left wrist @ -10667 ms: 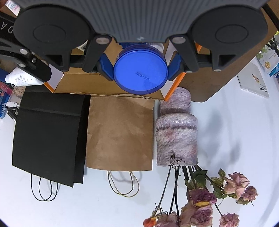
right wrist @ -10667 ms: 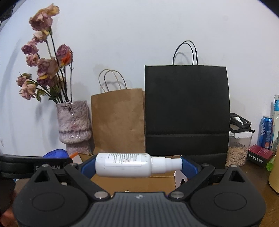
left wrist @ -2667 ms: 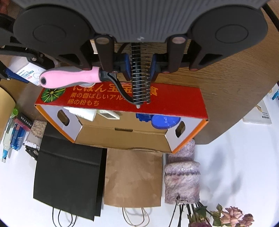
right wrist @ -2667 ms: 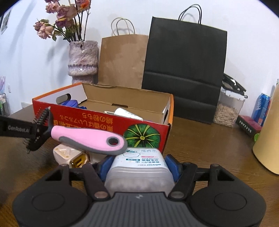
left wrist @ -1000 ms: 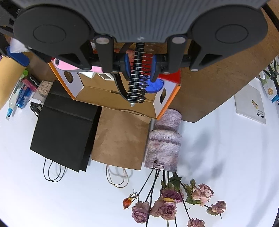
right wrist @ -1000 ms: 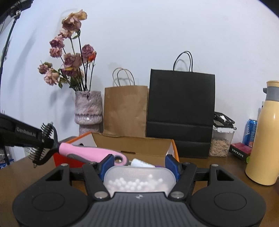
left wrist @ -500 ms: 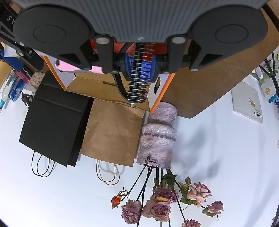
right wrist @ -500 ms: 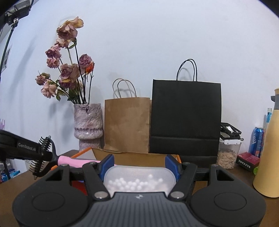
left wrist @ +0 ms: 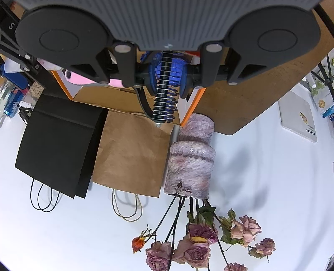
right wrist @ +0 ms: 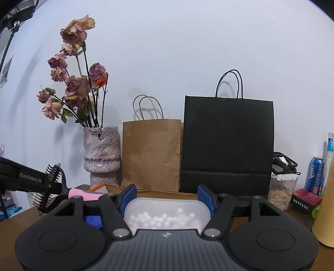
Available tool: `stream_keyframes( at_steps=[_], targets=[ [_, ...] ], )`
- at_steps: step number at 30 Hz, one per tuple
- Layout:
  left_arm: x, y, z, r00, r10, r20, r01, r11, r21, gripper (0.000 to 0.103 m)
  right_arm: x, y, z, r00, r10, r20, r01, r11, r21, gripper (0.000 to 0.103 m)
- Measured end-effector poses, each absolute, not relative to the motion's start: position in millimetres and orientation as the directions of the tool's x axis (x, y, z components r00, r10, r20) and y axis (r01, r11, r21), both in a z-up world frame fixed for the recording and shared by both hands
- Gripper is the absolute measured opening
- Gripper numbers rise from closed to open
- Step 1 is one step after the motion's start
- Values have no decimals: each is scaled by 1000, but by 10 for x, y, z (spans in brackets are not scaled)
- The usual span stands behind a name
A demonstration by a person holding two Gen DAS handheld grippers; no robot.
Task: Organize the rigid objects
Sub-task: 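Carry the pink-handled brush and cotton-bud box over into the red box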
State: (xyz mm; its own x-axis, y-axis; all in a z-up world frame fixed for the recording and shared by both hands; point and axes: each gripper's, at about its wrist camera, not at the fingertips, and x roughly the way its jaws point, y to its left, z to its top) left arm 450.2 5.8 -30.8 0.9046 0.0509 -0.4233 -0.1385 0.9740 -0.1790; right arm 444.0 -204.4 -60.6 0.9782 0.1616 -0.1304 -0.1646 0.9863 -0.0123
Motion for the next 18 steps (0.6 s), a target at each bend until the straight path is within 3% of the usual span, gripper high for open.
stream_keyframes(
  at_steps=[18],
  targets=[
    [5089, -34, -400, 900, 63, -432, -135, 981, -137, 24, 4986, -2002, -644, 979, 159, -129, -166, 985, -44, 64]
  ],
)
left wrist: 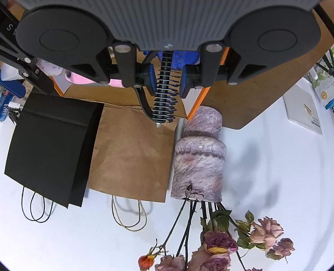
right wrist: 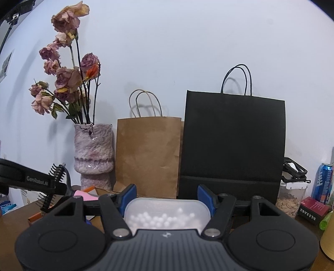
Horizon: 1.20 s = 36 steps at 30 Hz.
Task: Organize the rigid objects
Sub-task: 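Carry the pink-handled brush and cotton-bud box over into the red box, then open both grippers to drop the brush and cotton-bud box in the box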
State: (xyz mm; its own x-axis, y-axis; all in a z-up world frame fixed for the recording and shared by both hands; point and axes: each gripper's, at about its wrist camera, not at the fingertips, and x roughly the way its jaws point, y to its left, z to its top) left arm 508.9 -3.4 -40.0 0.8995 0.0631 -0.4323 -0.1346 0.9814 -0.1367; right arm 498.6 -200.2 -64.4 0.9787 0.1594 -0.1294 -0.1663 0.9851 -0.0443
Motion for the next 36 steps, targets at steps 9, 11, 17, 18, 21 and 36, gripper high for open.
stream_keyframes(
  at_steps=[9, 11, 17, 18, 21, 36],
  targets=[
    [5361, -35, -456, 892, 75, -446, -142, 983, -118, 24, 5235, -1993, -682, 978, 157, -139, -167, 984, -59, 64],
    [5421, -31, -472, 890, 78, -448, -143, 983, -114, 24, 5290, -1991, -688, 977, 157, -142, -167, 984, -61, 64],
    [5590, -19, -553, 878, 87, -471, -153, 983, -102, 24, 5444, -1992, -726, 976, 155, -156, -167, 983, -70, 64],
    [5612, -19, -572, 875, 88, -475, -153, 983, -100, 24, 5470, -1989, -739, 975, 155, -161, -168, 983, -71, 64],
    [5673, -19, -626, 867, 83, -491, -148, 984, -96, 24, 5545, -1984, -778, 972, 153, -177, -169, 982, -81, 64],
    [5587, -92, -586, 887, 124, -446, -153, 988, -30, 98, 5603, -1988, -858, 956, 131, -261, -152, 987, -61, 100]
  ],
)
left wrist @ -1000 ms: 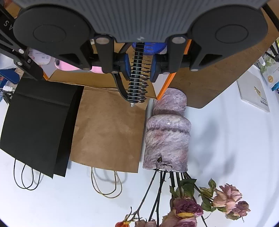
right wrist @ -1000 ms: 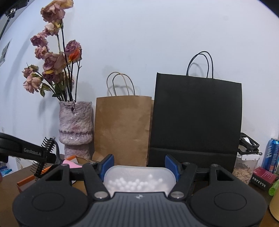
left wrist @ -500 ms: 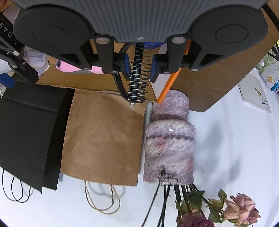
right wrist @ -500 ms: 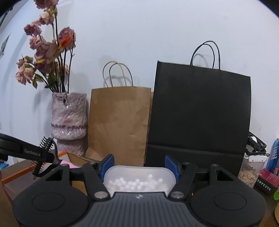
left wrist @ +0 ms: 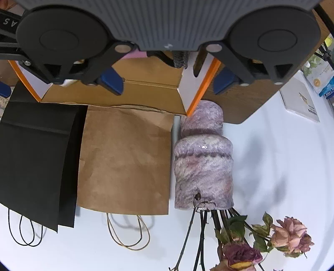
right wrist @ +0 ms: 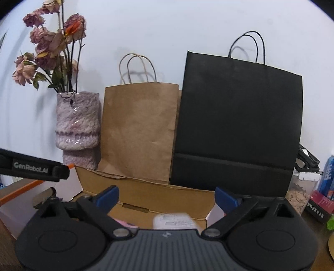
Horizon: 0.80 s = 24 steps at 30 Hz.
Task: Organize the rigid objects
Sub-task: 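Open both grippers to drop the brush and cotton-bud box in the box, then move both tools back out of the box toward the table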
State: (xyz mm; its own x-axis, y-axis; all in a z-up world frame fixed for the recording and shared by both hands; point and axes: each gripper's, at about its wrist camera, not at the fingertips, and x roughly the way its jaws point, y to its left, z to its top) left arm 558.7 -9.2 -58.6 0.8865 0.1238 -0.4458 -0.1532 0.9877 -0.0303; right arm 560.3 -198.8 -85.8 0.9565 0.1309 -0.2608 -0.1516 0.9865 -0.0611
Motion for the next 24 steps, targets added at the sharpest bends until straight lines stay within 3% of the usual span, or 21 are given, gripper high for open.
stream_keyframes(
  at_steps=[9, 24],
  targets=[
    [5552, -140, -581, 895, 124, -428, -140, 990, -6, 103, 5623, -1992, -870, 955, 120, -272, -142, 988, -60, 103],
    [5391, -168, -561, 906, 134, -401, -134, 991, 30, 103, 5514, -2011, -902, 956, 105, -275, -130, 989, -74, 103]
  ],
)
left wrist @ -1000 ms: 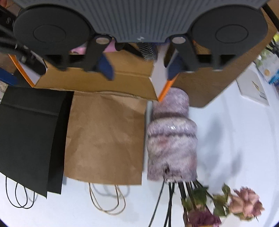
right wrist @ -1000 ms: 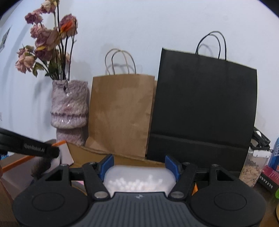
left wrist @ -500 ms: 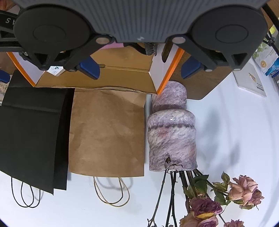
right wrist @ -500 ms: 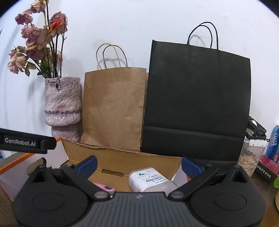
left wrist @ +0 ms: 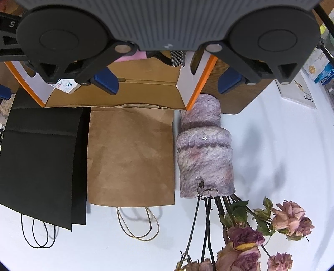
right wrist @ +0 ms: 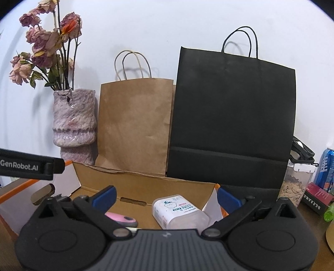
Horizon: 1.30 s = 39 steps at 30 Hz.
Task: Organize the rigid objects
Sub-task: 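Move both tools back out of the box toward the table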
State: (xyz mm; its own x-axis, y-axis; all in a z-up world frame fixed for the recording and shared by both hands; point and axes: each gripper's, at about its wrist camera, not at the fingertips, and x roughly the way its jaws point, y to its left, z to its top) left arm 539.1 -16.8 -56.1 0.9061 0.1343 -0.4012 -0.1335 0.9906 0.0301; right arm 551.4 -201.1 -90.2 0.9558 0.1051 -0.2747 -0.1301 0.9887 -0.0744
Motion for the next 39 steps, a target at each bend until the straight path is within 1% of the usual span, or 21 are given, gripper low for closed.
stream_keyframes(
  at_steps=[12, 19, 39],
  targets=[
    [5019, -156, -596, 905, 121, -407, -118, 992, 32, 103, 5098, -2064, -893, 960, 97, -261, -122, 989, -81, 103],
    [4717, -135, -592, 912, 92, -399, -99, 995, 5, 103, 4795, -2081, -904, 960, 84, -266, -110, 990, -84, 103],
    [3875, -82, -687, 904, 92, -417, -85, 996, 35, 103, 3891, -2032, -979, 948, 87, -307, -111, 992, -60, 103]
  ],
)
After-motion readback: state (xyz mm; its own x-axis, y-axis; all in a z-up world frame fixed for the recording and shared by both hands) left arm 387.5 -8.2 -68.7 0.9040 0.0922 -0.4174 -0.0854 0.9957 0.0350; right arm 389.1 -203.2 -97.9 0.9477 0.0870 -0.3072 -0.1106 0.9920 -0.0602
